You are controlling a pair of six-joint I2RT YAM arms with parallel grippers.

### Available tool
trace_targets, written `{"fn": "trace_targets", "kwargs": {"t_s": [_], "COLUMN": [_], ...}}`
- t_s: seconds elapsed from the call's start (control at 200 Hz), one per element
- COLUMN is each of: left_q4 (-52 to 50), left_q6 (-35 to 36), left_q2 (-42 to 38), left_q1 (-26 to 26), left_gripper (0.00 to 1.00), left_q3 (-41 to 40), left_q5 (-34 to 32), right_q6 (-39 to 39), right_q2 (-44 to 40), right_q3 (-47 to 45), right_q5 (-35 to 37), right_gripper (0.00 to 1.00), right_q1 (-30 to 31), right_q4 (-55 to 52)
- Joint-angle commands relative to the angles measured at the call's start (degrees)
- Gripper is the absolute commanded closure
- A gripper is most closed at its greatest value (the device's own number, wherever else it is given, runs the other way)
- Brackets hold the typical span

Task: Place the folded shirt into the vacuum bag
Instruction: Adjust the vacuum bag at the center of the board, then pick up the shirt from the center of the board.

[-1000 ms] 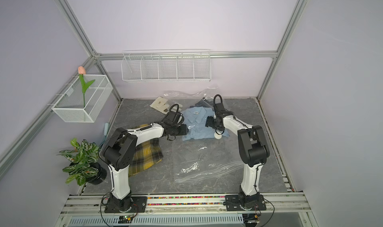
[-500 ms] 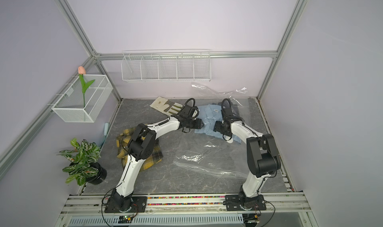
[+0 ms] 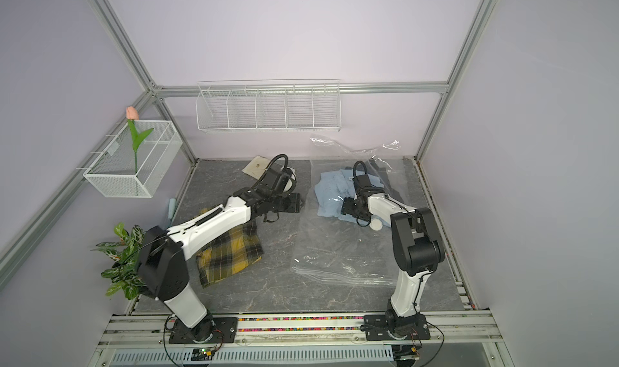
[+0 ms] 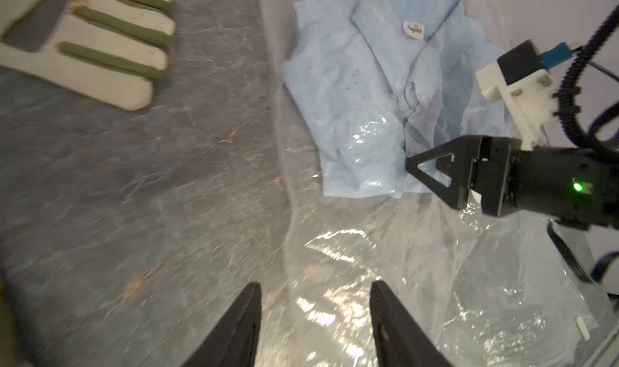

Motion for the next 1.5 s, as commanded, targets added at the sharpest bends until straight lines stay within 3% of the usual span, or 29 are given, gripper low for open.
{"fn": "trace_targets", "kwargs": {"t_s": [0.0,0.11,0.275,0.43,0.61,0.82,0.975,1.085,1.145,1.37,1.495], "left_q4": [-9.62,-14.03,-11.97,-4.62,5.61,9.73,11.16,9.18,7.47,-2.54,-4.93], "left_q6": [-4.55,-7.1,-9.43,-9.92,-10.46,-5.97,-5.9,-4.74,-5.43,-7.98,-12.52], "left_q2": [-6.03,-12.58,-16.62,-13.21,-2.48,15.26,17.6,15.13,11.7,-11.22,-19.81], "left_q1": [1.6,4.77,10.28,16.27,19.45,13.73,3.37,-4.51,-6.16,-2.22,-0.51], "left_gripper": [0.44,0.42,0.32,0.32,0.35,0.42,0.44,0.45,0.45,0.44,0.45], "left_q3": [-6.98,-13.37,-21.32,-23.17,-19.54,-10.58,-9.92,-11.96,-15.02,-23.98,-27.53], "left_q5": [-12.25,-16.72,-18.93,-15.93,-10.97,-1.86,2.78,5.47,5.33,-1.53,-3.29], "right_q6": [-2.63,-2.85,-3.73,-2.43,-1.25,-0.66,-0.5,-0.5,-0.83,-2.99,-4.53], "right_q2": [1.97,-1.8,-8.06,-13.93,-19.41,-24.01,-25.18,-23.58,-21.93,-13.16,-6.65], "right_q3": [2.0,1.98,1.59,-1.27,-4.7,-7.63,-8.35,-7.79,-6.94,-0.33,5.95], "right_q5": [1.79,1.5,4.96,4.08,3.5,1.85,1.67,-0.24,-1.58,-9.17,-13.49], "right_gripper": [0.23,0.23,0.23,0.23,0.23,0.23,0.24,0.24,0.24,0.24,0.23], "right_q1": [-1.07,1.07,7.09,10.31,12.31,12.41,12.61,13.3,13.96,16.79,19.31], "right_q4": [-2.33,-2.64,-4.88,-4.42,-3.85,-4.08,-4.04,-3.52,-3.34,-2.35,-4.44]}}
